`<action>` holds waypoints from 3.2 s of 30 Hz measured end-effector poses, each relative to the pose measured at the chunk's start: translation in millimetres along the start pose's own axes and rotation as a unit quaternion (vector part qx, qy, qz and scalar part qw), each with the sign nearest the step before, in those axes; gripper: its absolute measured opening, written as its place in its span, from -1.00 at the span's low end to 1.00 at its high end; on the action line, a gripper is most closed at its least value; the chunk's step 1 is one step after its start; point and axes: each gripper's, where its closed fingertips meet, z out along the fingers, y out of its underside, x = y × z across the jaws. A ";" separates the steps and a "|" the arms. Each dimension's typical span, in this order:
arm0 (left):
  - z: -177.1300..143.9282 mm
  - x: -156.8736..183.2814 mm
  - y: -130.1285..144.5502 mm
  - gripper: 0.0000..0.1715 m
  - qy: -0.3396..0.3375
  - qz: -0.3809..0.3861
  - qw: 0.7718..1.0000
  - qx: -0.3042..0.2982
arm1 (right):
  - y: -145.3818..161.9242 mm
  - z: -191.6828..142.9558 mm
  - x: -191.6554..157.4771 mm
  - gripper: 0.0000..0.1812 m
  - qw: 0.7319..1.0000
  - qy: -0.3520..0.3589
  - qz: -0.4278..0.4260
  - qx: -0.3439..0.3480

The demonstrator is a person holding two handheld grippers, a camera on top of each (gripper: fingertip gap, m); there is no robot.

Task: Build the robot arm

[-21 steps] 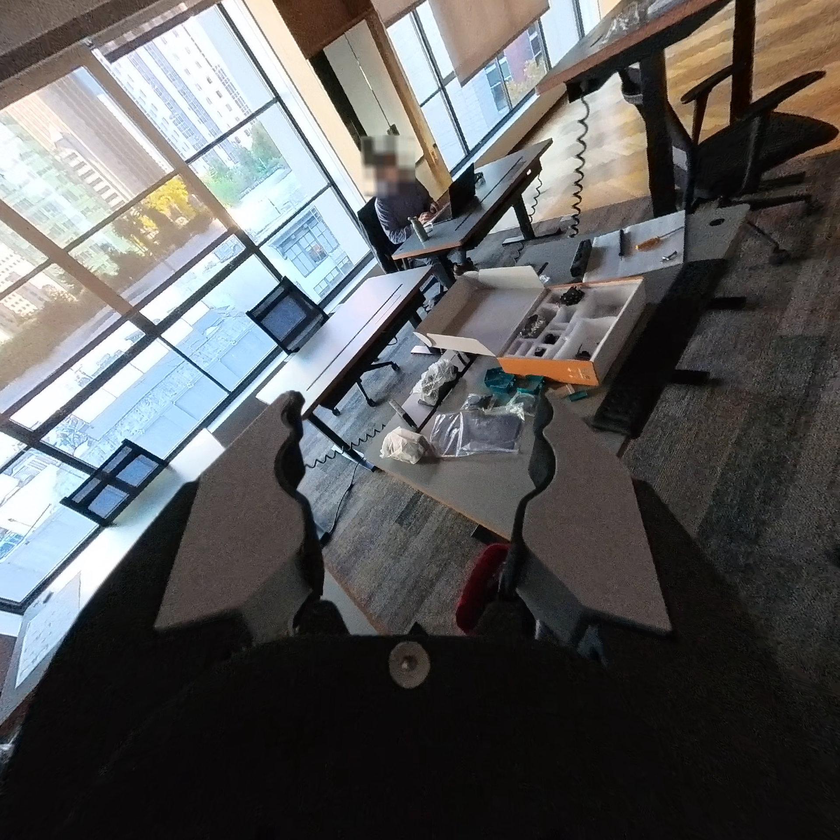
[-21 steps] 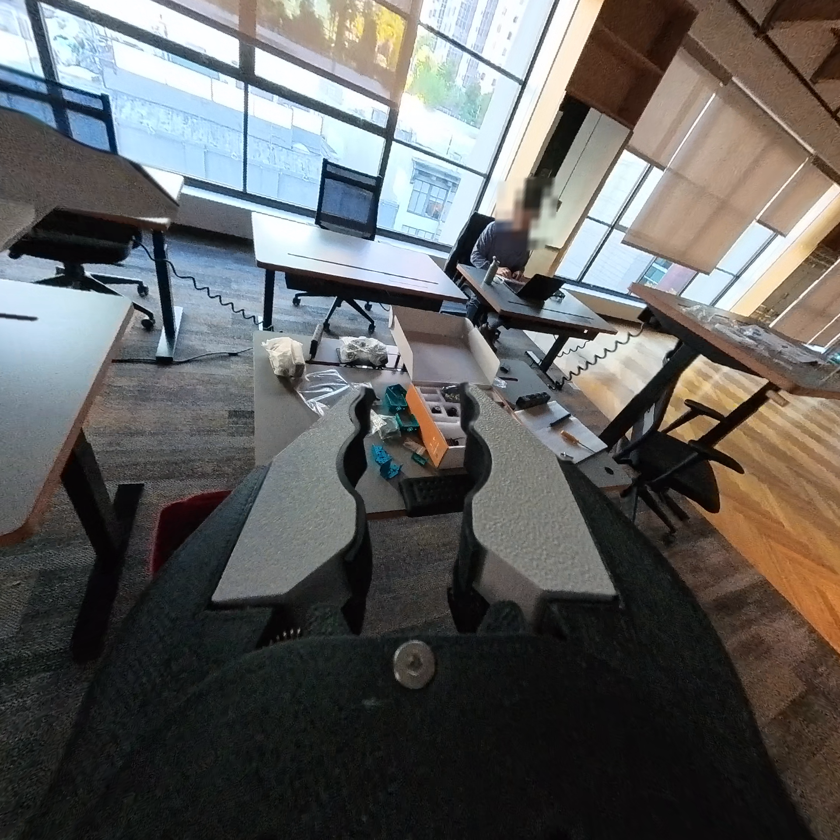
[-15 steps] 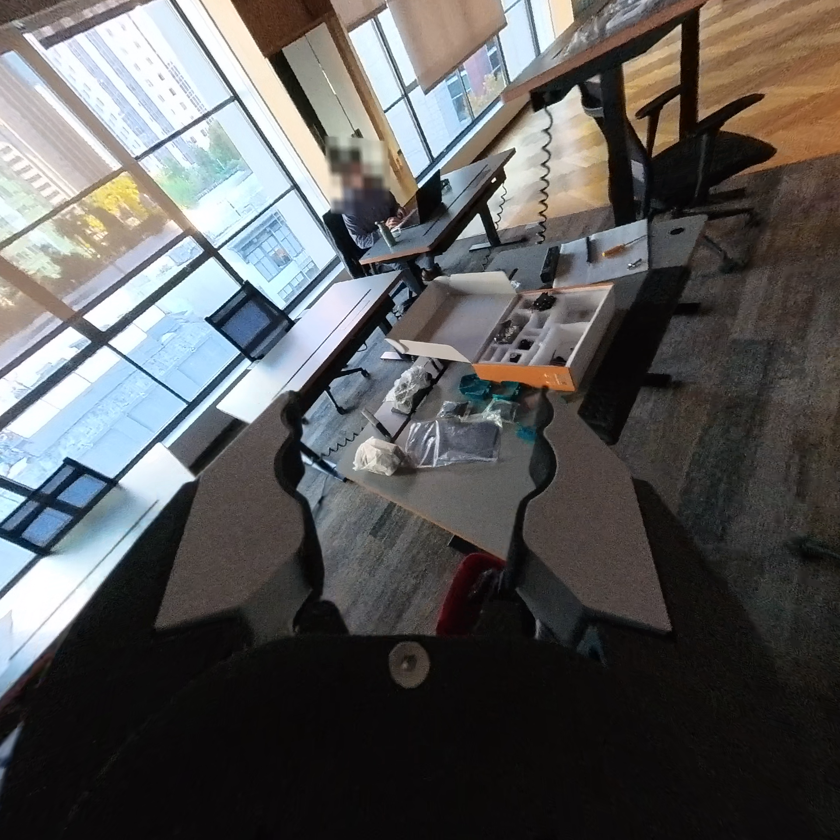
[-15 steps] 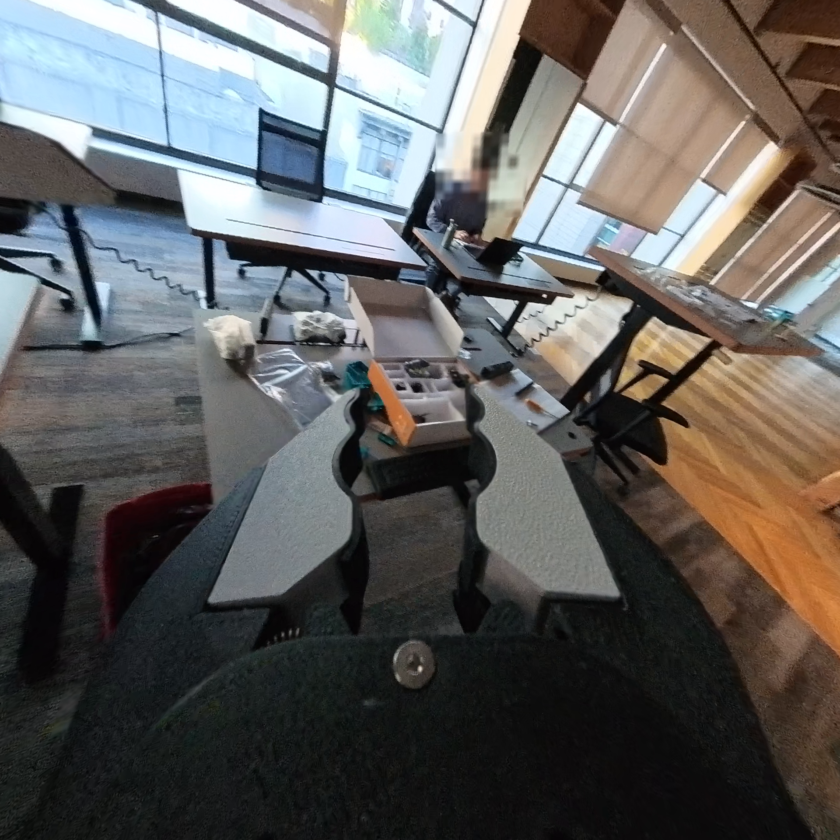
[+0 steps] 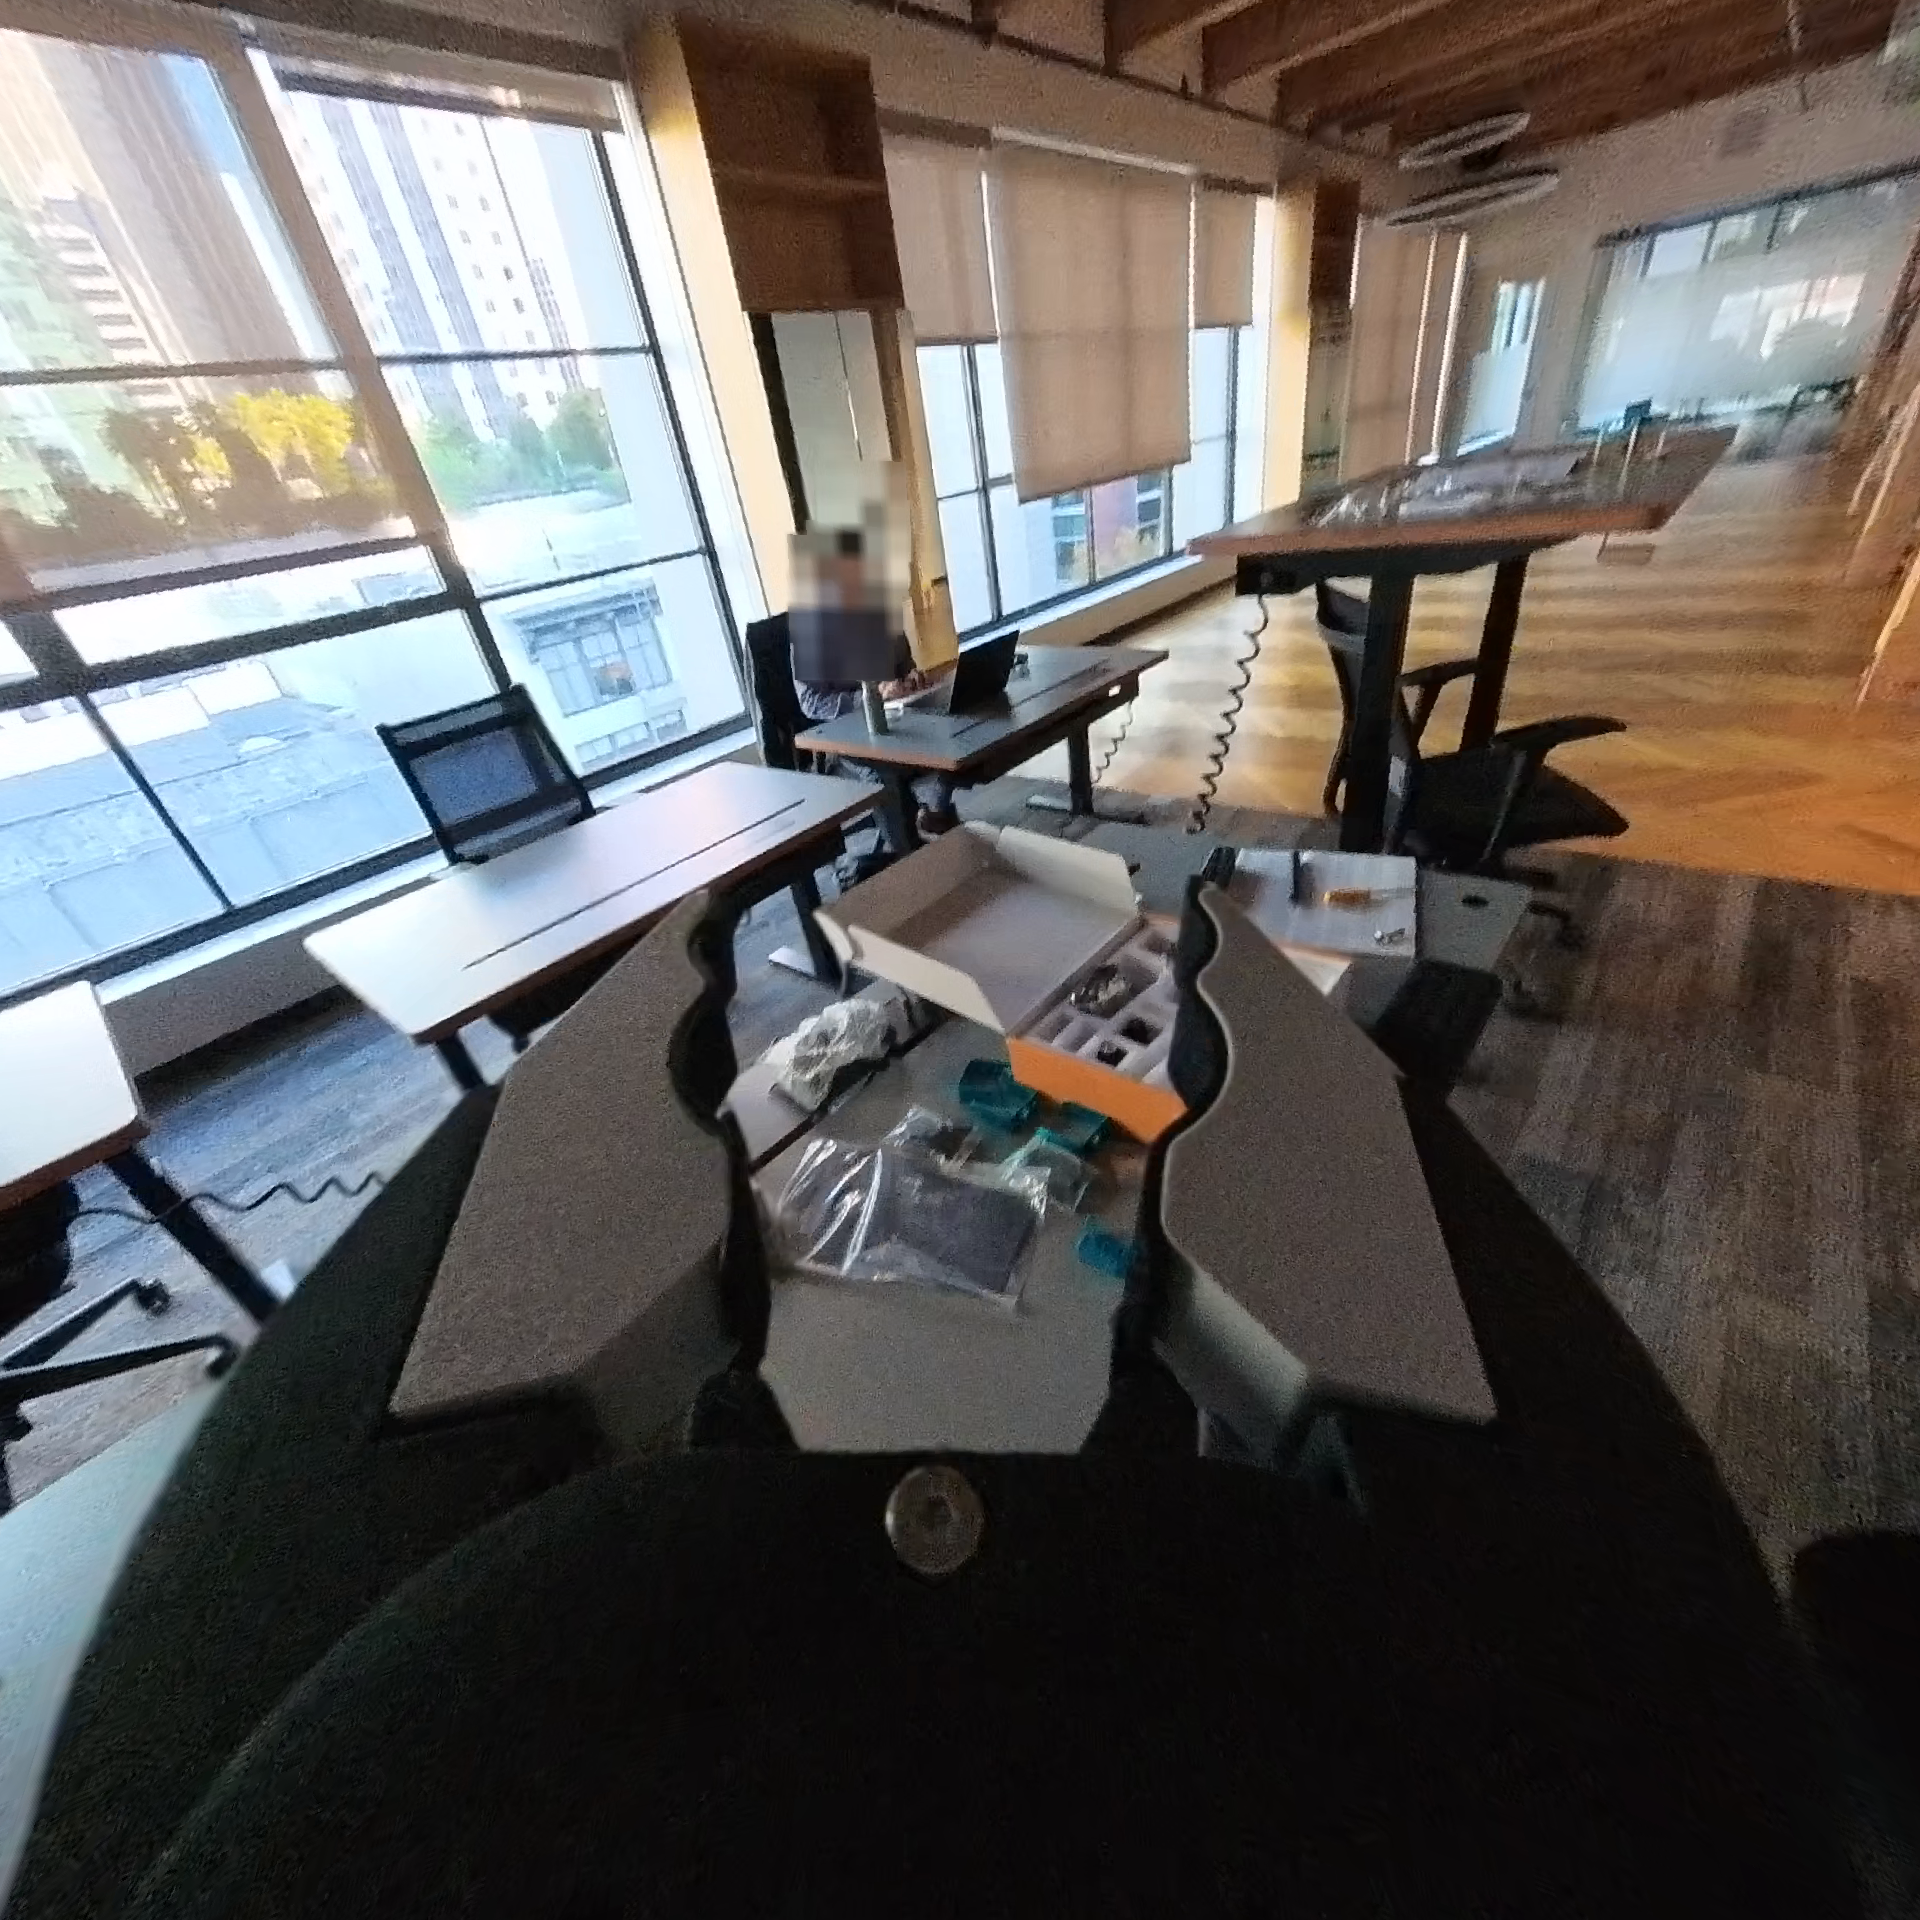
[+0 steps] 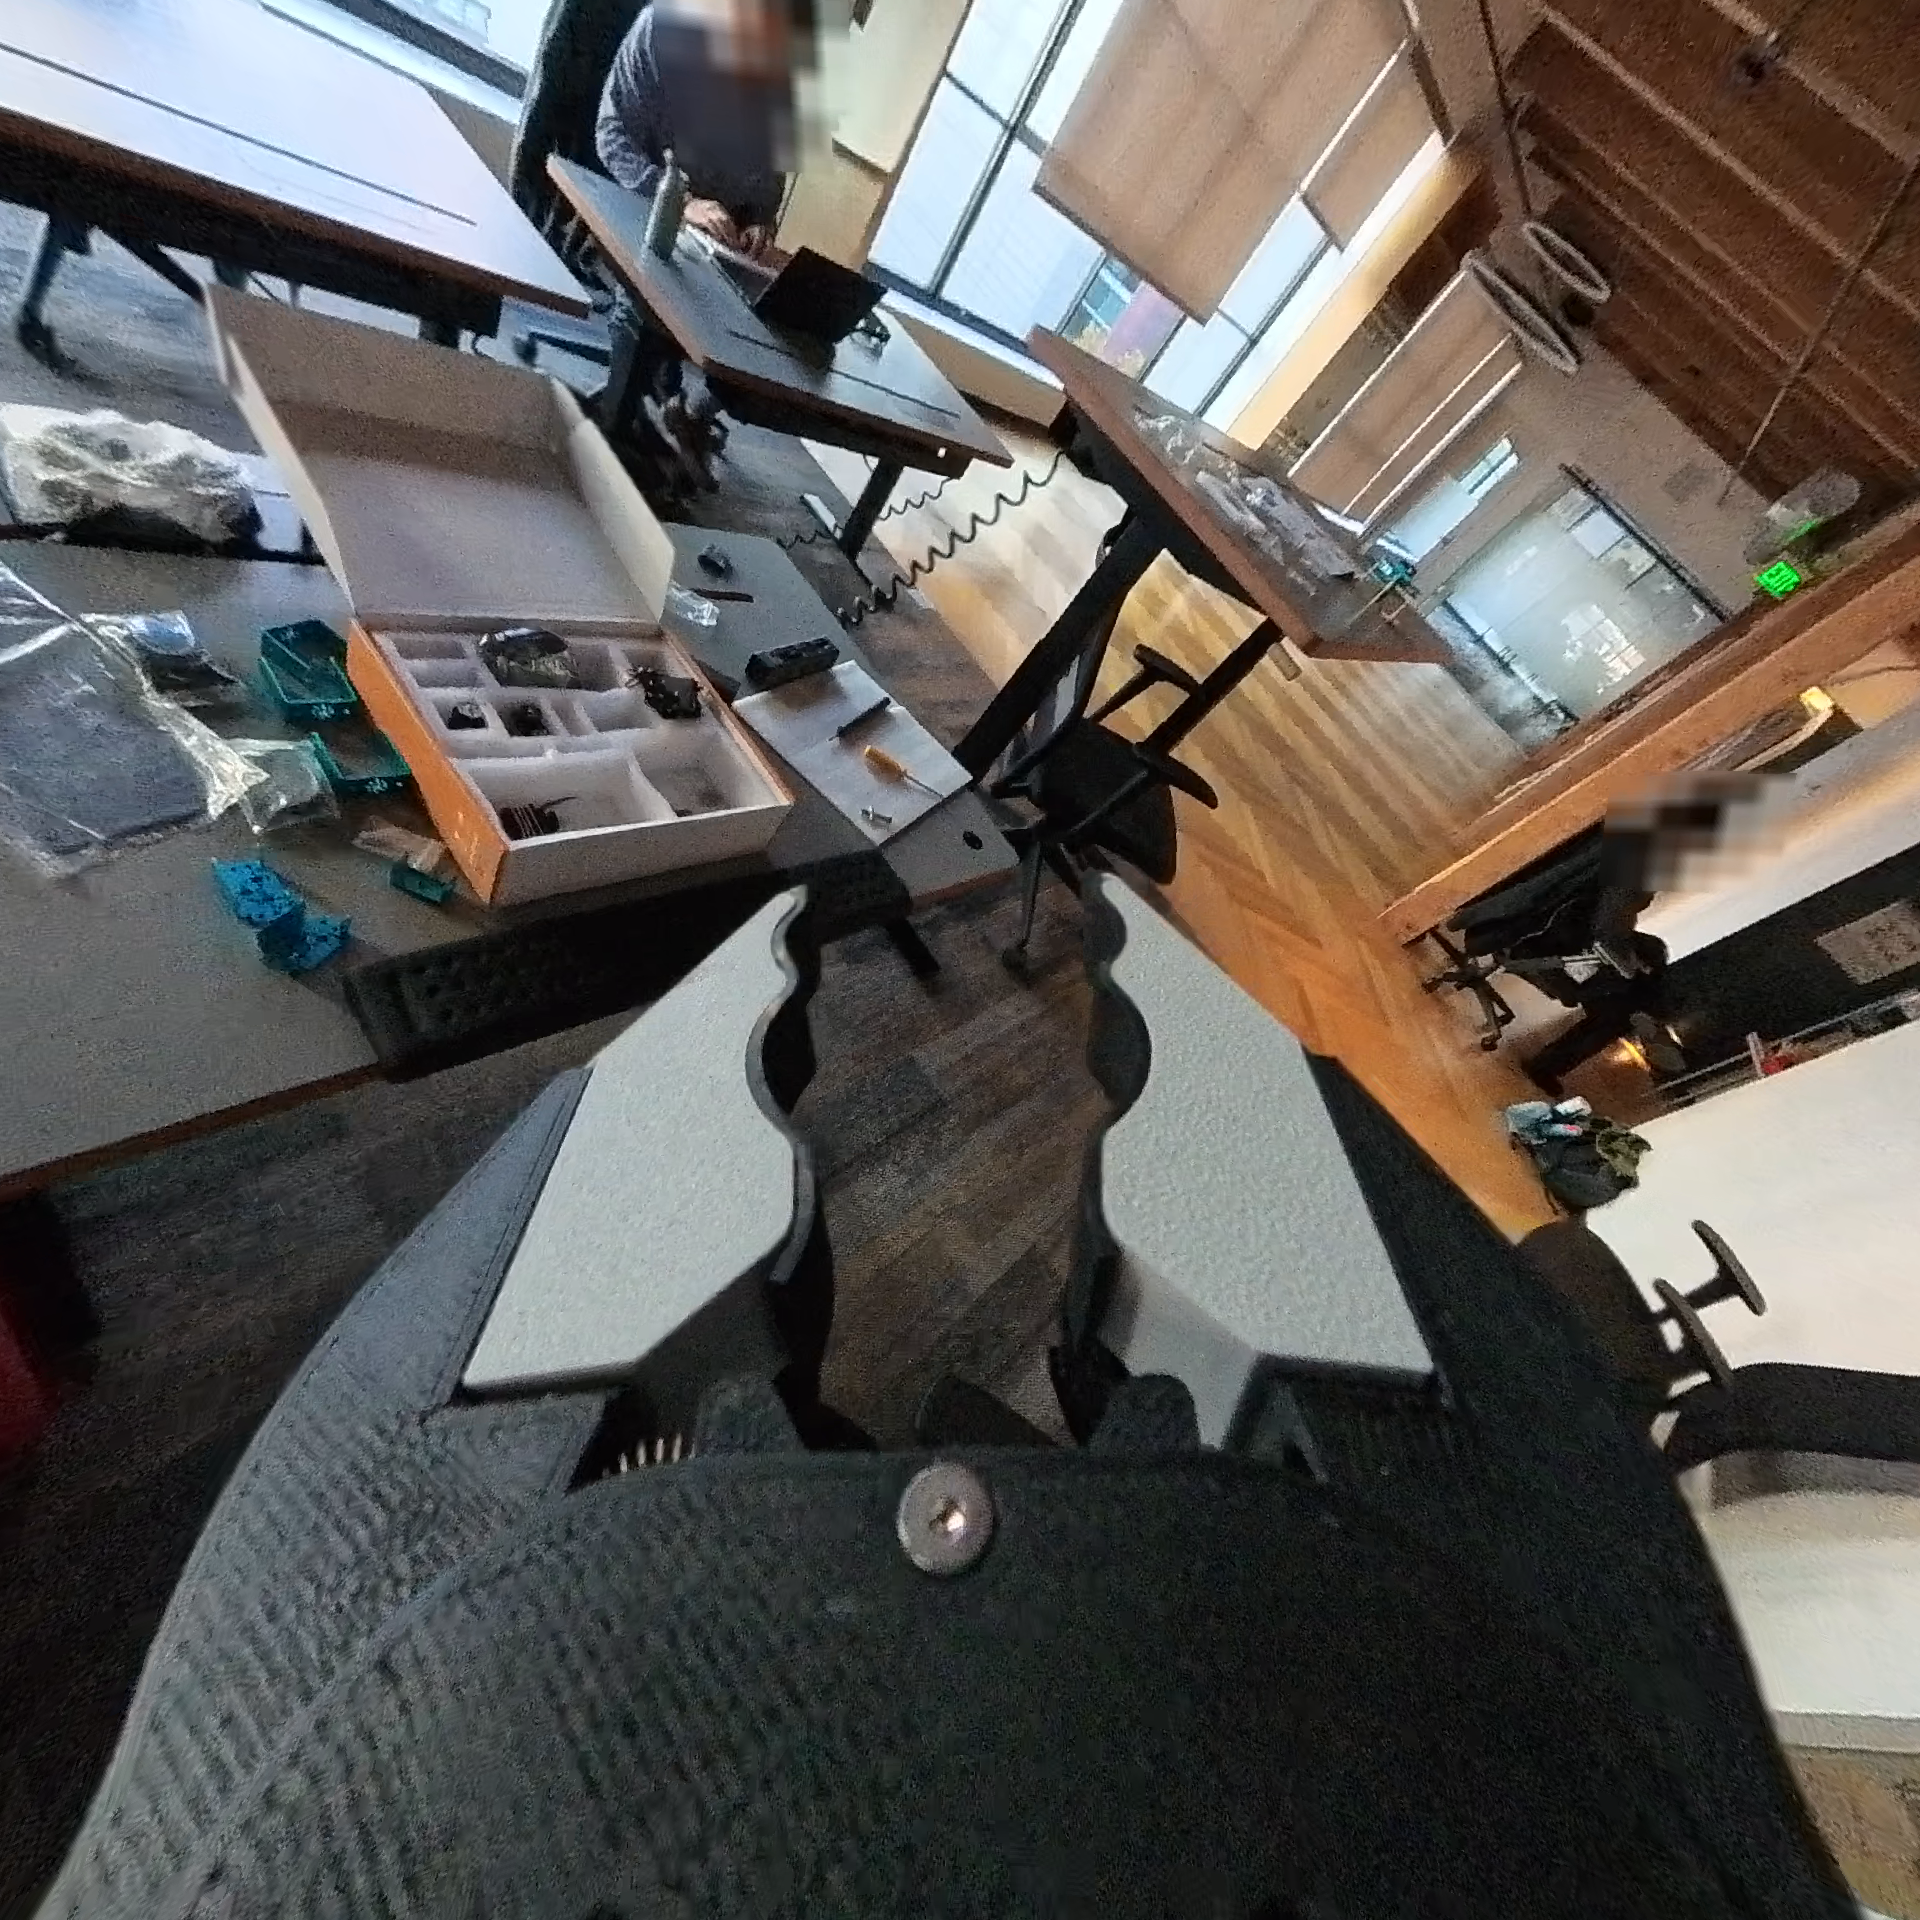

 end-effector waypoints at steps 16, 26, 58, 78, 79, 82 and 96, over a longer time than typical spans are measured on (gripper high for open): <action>96.3 94.1 52.2 -0.71 0.022 -0.027 0.999 0.038 | 96.1 134.4 14.0 -0.63 0.937 -0.281 0.162 0.129; 225.4 156.9 147.7 -1.00 0.118 -0.016 0.993 -0.016 | 124.1 277.5 -47.9 -0.53 0.929 -0.335 0.120 0.106; 463.2 113.8 193.2 -0.98 -0.103 -0.059 0.992 -0.045 | 246.7 762.9 -316.7 -0.72 0.865 -0.410 -0.095 -0.274; 411.5 10.3 256.1 -0.95 -0.113 -0.064 0.987 -0.096 | 290.6 786.3 -323.0 -0.72 0.866 -0.320 -0.207 -0.322; 410.4 10.8 258.1 -0.95 -0.111 -0.067 0.987 -0.099 | 290.5 786.4 -323.4 -0.73 0.866 -0.320 -0.211 -0.322; 406.6 11.0 262.3 -0.94 -0.111 -0.063 0.986 -0.105 | 291.7 783.1 -326.7 -0.85 0.858 -0.336 -0.210 -0.327; 396.0 -2.6 262.3 -0.94 -0.120 -0.050 0.984 -0.118 | 287.0 780.2 -314.4 -1.00 0.868 -0.344 -0.183 -0.309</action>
